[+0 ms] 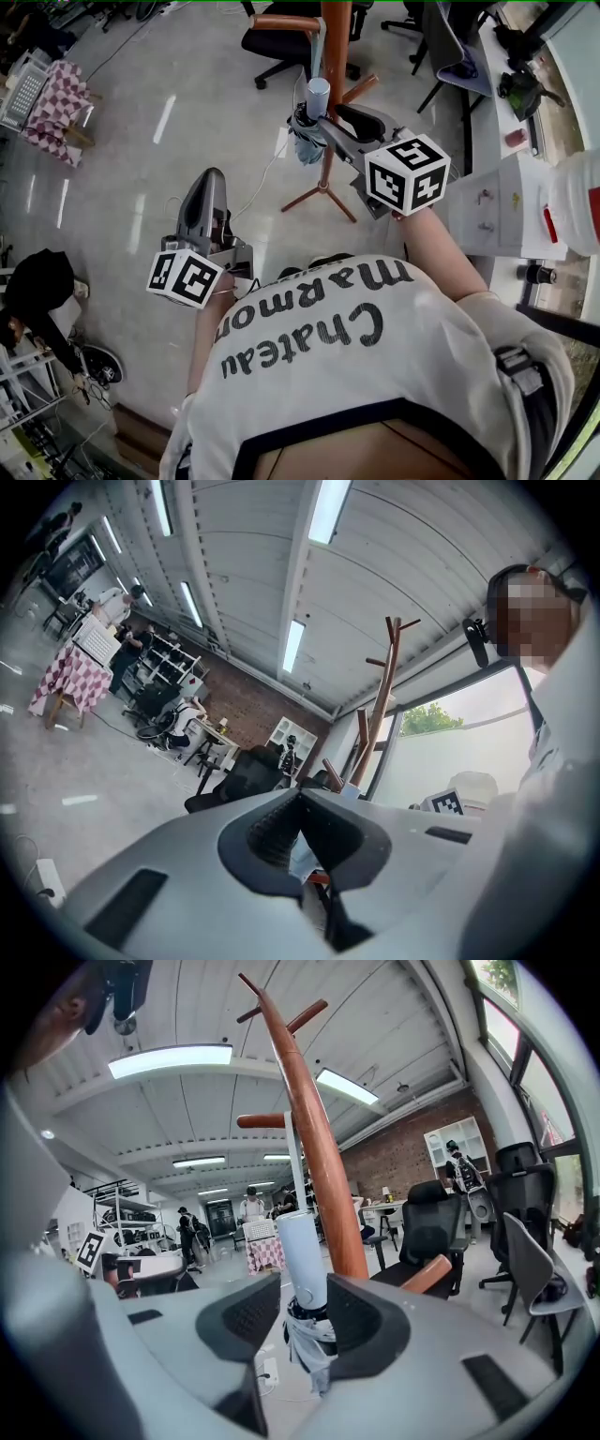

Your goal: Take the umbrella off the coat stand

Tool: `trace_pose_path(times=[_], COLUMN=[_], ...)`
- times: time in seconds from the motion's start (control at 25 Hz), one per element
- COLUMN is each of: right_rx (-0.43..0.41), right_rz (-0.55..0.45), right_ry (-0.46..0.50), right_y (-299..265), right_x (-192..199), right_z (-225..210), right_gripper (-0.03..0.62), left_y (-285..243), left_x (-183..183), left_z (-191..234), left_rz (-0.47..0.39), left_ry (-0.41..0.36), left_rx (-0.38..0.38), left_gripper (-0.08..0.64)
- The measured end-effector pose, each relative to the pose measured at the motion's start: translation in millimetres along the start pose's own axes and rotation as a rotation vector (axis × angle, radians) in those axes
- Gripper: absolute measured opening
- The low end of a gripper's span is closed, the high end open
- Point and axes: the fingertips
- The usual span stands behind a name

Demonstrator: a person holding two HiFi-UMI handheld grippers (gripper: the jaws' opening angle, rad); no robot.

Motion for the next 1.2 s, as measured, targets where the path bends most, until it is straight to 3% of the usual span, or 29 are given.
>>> trace_pose_path(times=[0.6, 1.2], right_rx=[-0.089, -0.047], right_rz=[-0.033, -0.012], right_ry=[-0.024, -0.064], right_y=[-24, -38], right_x=[-18, -17], right_z=[12, 18], right_gripper=[0.163, 0.163], left_y=[-10, -37], left_x=[-16, -27], left_z=[5, 9], left_rz=[-0.003, 0.015], left_ry=[-0.042, -0.051], left_rx=[-0.045, 0.003], left_gripper=[0.021, 0.021])
Point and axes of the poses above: the fingertips, and each gripper's own axes: y backward along the fingers, z to its left, x out of its underside, and after that the axes turned 9 degrees about x, right-handed
